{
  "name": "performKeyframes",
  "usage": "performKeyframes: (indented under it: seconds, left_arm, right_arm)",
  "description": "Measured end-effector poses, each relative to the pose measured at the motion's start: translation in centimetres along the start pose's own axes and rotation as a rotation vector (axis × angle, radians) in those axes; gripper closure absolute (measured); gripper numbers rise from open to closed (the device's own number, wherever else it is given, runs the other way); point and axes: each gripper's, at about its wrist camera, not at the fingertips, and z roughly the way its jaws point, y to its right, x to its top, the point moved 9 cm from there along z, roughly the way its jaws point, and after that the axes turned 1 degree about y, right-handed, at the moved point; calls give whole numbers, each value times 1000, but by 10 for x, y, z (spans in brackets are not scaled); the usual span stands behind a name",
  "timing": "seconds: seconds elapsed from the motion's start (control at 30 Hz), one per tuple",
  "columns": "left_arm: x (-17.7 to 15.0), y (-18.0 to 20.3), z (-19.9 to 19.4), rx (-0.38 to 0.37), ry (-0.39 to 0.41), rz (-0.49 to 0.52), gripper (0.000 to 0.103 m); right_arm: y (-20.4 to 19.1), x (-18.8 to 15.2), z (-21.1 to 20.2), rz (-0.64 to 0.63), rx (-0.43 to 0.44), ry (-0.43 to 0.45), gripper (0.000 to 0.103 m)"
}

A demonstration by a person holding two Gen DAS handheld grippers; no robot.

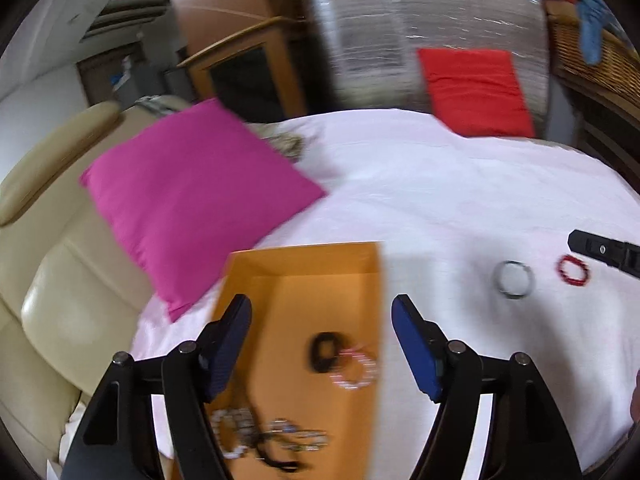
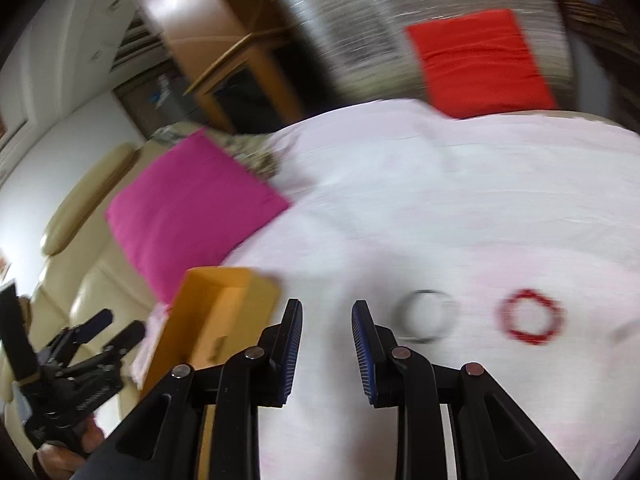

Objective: Organize jewelry
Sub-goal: 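Move the right tool to the red bead bracelet while the left tool approaches the silver bangle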

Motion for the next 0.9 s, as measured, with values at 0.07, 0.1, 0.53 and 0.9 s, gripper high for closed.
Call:
performKeyframes:
  seconds: [0.07, 0.1, 0.53, 0.9]
  left_arm:
    - [1, 28, 4, -18, -10, 31, 30]
    - [1, 39, 7, -21, -15, 43, 30]
    - [-16, 176, 86, -149, -174, 37, 30]
    - [-24, 186, 127, -123, -220, 23, 30]
  right_arm:
    - [41, 2, -5, 93, -38, -7, 74]
    - [58, 3, -4, 126, -61, -19, 74]
    - [171, -3, 25, 265, -181, -165, 74]
    - [165, -15, 53, 8, -394, -183, 82]
